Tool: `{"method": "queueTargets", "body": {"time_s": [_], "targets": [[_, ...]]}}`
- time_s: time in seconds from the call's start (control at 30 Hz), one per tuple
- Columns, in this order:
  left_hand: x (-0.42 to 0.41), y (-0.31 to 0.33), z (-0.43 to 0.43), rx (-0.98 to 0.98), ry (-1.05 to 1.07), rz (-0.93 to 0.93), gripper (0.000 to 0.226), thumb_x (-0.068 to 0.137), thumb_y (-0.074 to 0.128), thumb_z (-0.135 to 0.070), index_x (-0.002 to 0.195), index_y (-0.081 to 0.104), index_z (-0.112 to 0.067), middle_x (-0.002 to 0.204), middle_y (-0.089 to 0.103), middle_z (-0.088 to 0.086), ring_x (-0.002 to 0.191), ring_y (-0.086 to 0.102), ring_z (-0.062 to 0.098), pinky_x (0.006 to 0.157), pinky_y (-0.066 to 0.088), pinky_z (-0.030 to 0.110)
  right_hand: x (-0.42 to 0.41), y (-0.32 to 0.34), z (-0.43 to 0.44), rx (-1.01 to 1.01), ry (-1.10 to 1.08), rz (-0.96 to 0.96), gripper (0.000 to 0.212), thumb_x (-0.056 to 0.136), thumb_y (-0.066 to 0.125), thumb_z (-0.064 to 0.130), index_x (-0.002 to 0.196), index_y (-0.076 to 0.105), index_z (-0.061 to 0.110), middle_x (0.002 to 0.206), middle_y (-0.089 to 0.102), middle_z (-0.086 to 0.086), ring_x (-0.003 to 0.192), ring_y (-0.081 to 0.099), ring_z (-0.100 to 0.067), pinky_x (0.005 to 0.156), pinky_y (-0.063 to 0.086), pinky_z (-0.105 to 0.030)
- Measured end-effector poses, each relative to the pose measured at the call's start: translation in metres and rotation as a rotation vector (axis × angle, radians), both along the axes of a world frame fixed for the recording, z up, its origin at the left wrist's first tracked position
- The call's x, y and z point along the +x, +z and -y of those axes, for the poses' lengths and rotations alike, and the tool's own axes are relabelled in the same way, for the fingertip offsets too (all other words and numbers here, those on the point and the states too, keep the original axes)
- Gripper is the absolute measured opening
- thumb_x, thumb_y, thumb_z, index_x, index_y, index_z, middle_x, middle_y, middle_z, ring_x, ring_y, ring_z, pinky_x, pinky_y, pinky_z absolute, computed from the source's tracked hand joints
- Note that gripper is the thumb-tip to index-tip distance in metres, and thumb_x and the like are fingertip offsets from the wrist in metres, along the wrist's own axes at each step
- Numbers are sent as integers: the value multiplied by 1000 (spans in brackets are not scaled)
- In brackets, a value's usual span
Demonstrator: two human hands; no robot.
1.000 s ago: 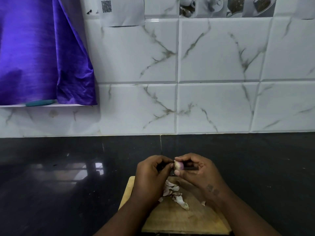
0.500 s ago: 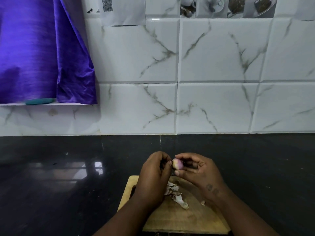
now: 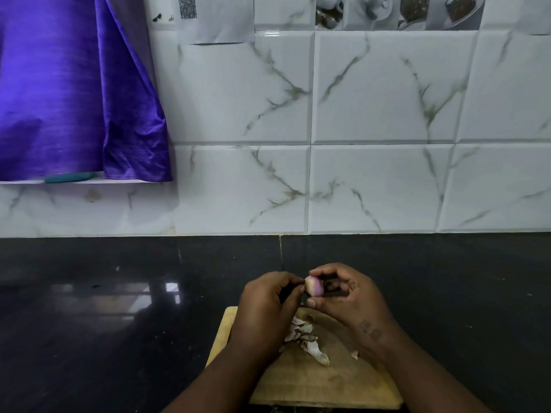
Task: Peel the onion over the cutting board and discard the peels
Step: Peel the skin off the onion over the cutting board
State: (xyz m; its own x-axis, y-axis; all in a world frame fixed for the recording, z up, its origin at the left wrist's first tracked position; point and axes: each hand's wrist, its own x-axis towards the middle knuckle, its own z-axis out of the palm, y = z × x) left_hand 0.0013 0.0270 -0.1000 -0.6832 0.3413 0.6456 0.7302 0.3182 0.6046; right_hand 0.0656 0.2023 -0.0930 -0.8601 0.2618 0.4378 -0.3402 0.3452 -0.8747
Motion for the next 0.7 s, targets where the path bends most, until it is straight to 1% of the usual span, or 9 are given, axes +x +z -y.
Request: {"method": "queueTargets", "body": {"time_s": [0.1, 0.2, 0.37, 0.43, 0.5, 0.6, 0.7], "targets": [[1, 2, 1, -51, 31, -11, 13, 95, 76, -16, 95, 82, -27, 84, 76, -11, 80, 70, 4, 73, 59, 34, -1, -3, 0, 22, 5, 14, 48, 68, 93, -3, 104, 79, 26, 107, 81, 3, 102, 78, -14, 91, 65, -43], [1, 3, 1, -91, 50, -31, 12, 95, 75, -17, 95, 82, -27, 84, 75, -11, 79, 68, 4, 72, 58, 34, -1, -4, 0, 14, 20, 25, 49, 68, 92, -6, 103, 80, 27, 106, 81, 1, 102, 78, -16, 91, 65, -46], [4, 5, 2, -103, 76, -42, 6, 93, 76, -23, 89, 76, -28, 80, 68, -10, 76, 63, 6, 64, 51, 27, 0, -5, 0, -11, 74, 20, 46, 69, 88, -13, 104, 79, 15, 104, 81, -6, 99, 79, -22, 87, 66, -45], [4, 4, 0, -56, 80, -4, 10, 91, 76, -22, 84, 73, -28, 77, 66, -10, 73, 62, 8, 60, 48, 24, 0, -5, 1, -29, 91, 10, 45, 69, 88, -14, 103, 78, 15, 105, 80, -6, 99, 79, -22, 85, 66, -41], [3, 3, -1, 26, 57, 88, 14, 91, 77, -18, 81, 72, -28, 75, 67, -8, 72, 64, 9, 59, 50, 25, -1, -5, 2, -45, 103, 1, 44, 69, 88, -14, 102, 77, 14, 105, 80, -4, 101, 79, -21, 84, 66, -36], [2, 1, -2, 151, -25, 208, 18, 92, 77, -12, 81, 74, -26, 77, 72, -4, 73, 69, 12, 63, 57, 33, -2, -4, 2, -58, 121, -11, 41, 71, 88, -12, 102, 75, 12, 108, 80, -3, 105, 78, -20, 88, 65, -35], [2, 1, -3, 192, -53, 235, 21, 93, 75, -9, 82, 74, -26, 80, 74, -3, 75, 70, 14, 67, 60, 39, -1, -3, 3, -72, 131, -26, 33, 77, 87, -5, 103, 74, 12, 108, 80, -5, 105, 77, -21, 89, 64, -35]]}}
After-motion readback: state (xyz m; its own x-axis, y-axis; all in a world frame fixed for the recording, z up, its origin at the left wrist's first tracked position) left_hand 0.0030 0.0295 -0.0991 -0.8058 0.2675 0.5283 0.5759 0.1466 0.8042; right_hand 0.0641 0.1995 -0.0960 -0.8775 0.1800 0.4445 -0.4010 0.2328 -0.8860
